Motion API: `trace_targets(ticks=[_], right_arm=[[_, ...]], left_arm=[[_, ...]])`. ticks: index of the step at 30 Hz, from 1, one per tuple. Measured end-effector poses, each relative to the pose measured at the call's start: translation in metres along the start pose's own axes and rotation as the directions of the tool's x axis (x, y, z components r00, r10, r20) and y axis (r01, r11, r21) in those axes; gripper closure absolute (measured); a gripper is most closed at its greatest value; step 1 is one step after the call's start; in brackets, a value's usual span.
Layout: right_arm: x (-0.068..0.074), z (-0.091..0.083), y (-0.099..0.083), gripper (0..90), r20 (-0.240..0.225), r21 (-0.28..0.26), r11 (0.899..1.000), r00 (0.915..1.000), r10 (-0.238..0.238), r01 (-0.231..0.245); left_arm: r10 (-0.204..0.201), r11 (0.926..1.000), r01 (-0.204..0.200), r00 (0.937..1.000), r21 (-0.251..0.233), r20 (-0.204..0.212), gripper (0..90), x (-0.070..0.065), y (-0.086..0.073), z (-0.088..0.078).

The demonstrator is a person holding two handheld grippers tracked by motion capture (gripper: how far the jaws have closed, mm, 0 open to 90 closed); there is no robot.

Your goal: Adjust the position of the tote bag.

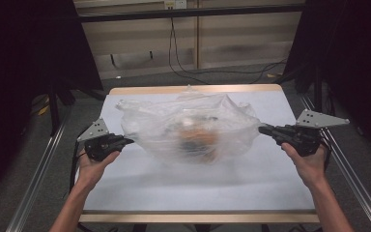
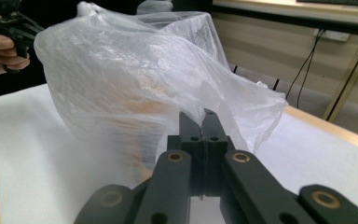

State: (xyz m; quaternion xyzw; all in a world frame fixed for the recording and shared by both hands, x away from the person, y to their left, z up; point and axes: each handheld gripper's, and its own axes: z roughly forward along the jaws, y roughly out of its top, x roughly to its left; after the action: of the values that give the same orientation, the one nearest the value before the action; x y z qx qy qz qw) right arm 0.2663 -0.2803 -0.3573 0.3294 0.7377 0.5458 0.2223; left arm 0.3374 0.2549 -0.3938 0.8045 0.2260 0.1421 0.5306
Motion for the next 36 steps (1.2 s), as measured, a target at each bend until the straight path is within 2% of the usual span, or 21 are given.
trace_targets(ticks=[2,4,6,7,9,13,14,19,23,24,25,26,27,28,31,33,35,36], right_arm=[[0.0,0.002,-0.004,90.0,-0.004,0.019,1.0,1.0,0.002,-0.002],[-0.001,0.003,-0.007,90.0,0.002,0.031,0.999,1.0,0.004,-0.004],[-0.001,0.004,-0.01,90.0,0.005,0.04,0.999,1.0,0.004,-0.005],[-0.001,0.005,-0.011,90.0,0.007,0.048,0.999,1.0,0.0,0.0],[-0.002,0.01,-0.015,90.0,0.016,0.076,0.997,0.9999,-0.007,0.006],[-0.004,0.018,-0.025,90.0,0.009,0.118,0.993,0.9999,-0.006,0.005],[-0.005,0.019,-0.027,90.0,0.01,0.13,0.992,0.9999,-0.008,0.006],[-0.009,0.024,-0.036,90.0,0.019,0.167,0.986,0.9998,-0.001,-0.002],[-0.01,0.029,-0.041,90.0,0.018,0.18,0.983,0.9998,0.01,-0.013],[-0.01,0.03,-0.041,90.0,0.015,0.188,0.982,0.9999,0.006,-0.008],[-0.009,0.031,-0.042,90.0,0.016,0.196,0.981,0.9999,-0.004,0.001],[-0.009,0.031,-0.042,90.0,0.016,0.196,0.981,0.9999,-0.004,0.001],[-0.009,0.033,-0.044,90.0,0.01,0.209,0.978,0.9999,-0.002,0.0],[-0.009,0.034,-0.046,90.0,0.01,0.216,0.976,0.9999,-0.002,0.0],[-0.01,0.038,-0.053,90.0,0.007,0.243,0.97,1.0,0.005,-0.006],[-0.009,0.042,-0.058,90.0,0.004,0.267,0.964,1.0,0.005,-0.006],[-0.007,0.046,-0.062,90.0,0.001,0.293,0.956,1.0,-0.003,0.003],[-0.007,0.049,-0.064,90.0,-0.005,0.304,0.953,1.0,-0.007,0.008]], left_arm=[[-0.007,1.0,0.007,1.0,0.002,0.006,90.0,-0.001,-0.006,0.003],[0.015,0.9989,-0.015,0.9998,0.045,0.015,90.0,-0.003,-0.011,0.006],[0.019,0.9982,-0.021,0.9995,0.057,0.024,90.0,-0.003,-0.014,0.008],[0.028,0.9968,-0.029,0.9995,0.074,0.013,90.0,-0.004,-0.015,0.011],[0.021,0.9963,-0.024,0.9993,0.083,0.031,90.0,-0.005,-0.018,0.017],[0.053,0.9888,-0.062,0.9961,0.136,0.071,90.0,-0.01,-0.022,0.026],[0.061,0.9875,-0.07,0.9958,0.141,0.068,90.0,-0.01,-0.023,0.027],[0.046,0.9831,-0.059,0.9959,0.173,0.078,90.0,-0.012,-0.03,0.034],[0.07,0.9693,-0.086,0.9945,0.23,0.079,90.0,-0.014,-0.036,0.042],[0.068,0.9679,-0.086,0.994,0.236,0.087,90.0,-0.015,-0.038,0.043],[0.077,0.9609,-0.099,0.9928,0.259,0.092,90.0,-0.016,-0.04,0.046],[0.077,0.9609,-0.099,0.9928,0.259,0.092,90.0,-0.016,-0.04,0.046],[0.081,0.956,-0.104,0.9923,0.274,0.094,90.0,-0.016,-0.041,0.047],[0.072,0.958,-0.095,0.9928,0.27,0.096,90.0,-0.016,-0.042,0.048],[0.064,0.9575,-0.088,0.9933,0.275,0.096,90.0,-0.015,-0.044,0.049],[0.059,0.9543,-0.086,0.9931,0.286,0.101,90.0,-0.013,-0.045,0.05],[0.05,0.9558,-0.075,0.9942,0.284,0.095,90.0,-0.013,-0.047,0.052],[0.057,0.9512,-0.081,0.9945,0.298,0.088,90.0,-0.012,-0.047,0.052]])
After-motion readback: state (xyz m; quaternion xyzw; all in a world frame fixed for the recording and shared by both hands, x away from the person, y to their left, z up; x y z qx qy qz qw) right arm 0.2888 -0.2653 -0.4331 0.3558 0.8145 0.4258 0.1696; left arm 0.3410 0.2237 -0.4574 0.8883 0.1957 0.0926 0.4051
